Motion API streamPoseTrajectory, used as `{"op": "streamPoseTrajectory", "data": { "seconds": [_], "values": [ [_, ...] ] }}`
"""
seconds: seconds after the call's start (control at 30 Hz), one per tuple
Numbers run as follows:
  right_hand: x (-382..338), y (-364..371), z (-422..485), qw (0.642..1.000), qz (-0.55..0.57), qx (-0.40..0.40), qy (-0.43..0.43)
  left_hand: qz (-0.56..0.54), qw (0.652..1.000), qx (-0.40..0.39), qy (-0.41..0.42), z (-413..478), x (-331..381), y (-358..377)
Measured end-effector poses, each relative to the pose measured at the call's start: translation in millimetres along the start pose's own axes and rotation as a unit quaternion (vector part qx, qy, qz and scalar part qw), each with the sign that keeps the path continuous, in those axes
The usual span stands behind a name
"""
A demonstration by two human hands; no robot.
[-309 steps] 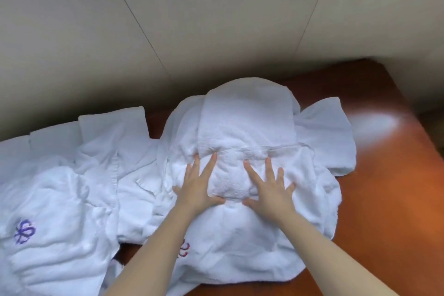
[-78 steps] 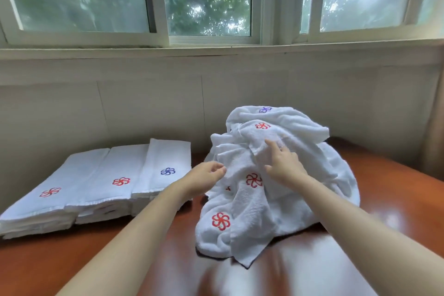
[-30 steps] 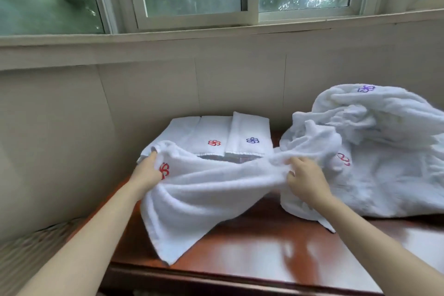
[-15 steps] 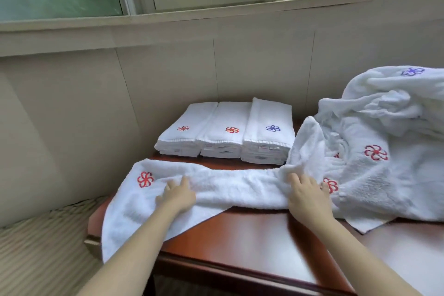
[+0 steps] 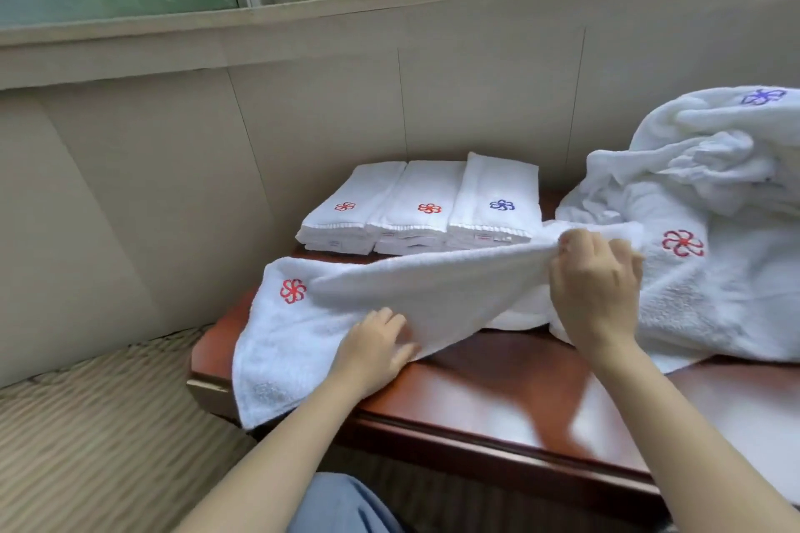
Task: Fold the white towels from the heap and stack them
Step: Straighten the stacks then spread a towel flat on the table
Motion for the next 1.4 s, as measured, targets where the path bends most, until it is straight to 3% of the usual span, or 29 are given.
{"op": "streamPoseTrajectory", "data": {
  "seconds": [0.1,0.17,0.23,0.33,0.43,0.5,0.67,0.8,0.9,1.03,1.1,1.4],
  "values": [
    [-2,-21,5,0.996,0.006,0.094,-0.005,-0.045,0.995,-0.088,-0.012,0,1,-2],
    [-3,-25,6,0.996,0.009,0.085,0.012,-0.086,0.989,-0.119,-0.007,-1,3,-5],
    [2,-20,6,0.997,0.060,0.009,0.049,-0.075,0.990,-0.123,-0.004,-1,6,-9],
    [15,0,-5,0.973,0.107,-0.189,0.073,-0.034,0.994,-0.103,-0.010,1,15,-15],
    [24,26,-35,0.903,-0.009,-0.430,-0.014,-0.043,0.992,-0.113,-0.044,0,18,-21],
    [32,35,-50,0.882,-0.075,-0.465,-0.017,-0.060,0.990,-0.106,-0.065,-1,17,-30],
    [56,24,-38,0.951,-0.045,-0.302,0.040,-0.012,0.993,0.035,-0.109,4,-13,-87],
    [58,-4,0,0.970,0.022,-0.217,0.107,0.077,0.995,-0.012,-0.065,9,-37,-141],
    [51,-35,51,0.986,0.028,-0.133,0.093,0.182,0.974,0.089,-0.098,16,-45,-182],
    [36,-93,125,0.994,0.055,0.001,0.095,0.144,0.942,0.275,-0.124,23,-47,-242],
    [28,-124,155,0.992,0.071,0.041,0.096,0.147,0.924,0.332,-0.121,26,-45,-269],
    [2,-219,204,0.977,0.089,0.173,0.092,-0.001,0.898,0.370,-0.238,40,-23,-337]
  ]
}}
Point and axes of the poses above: each hand's wrist, its own z-axis towards the middle knuckle, its own y-axis out of the palm, x = y × z, the point moved 2 cm from there along z, towards the middle knuckle
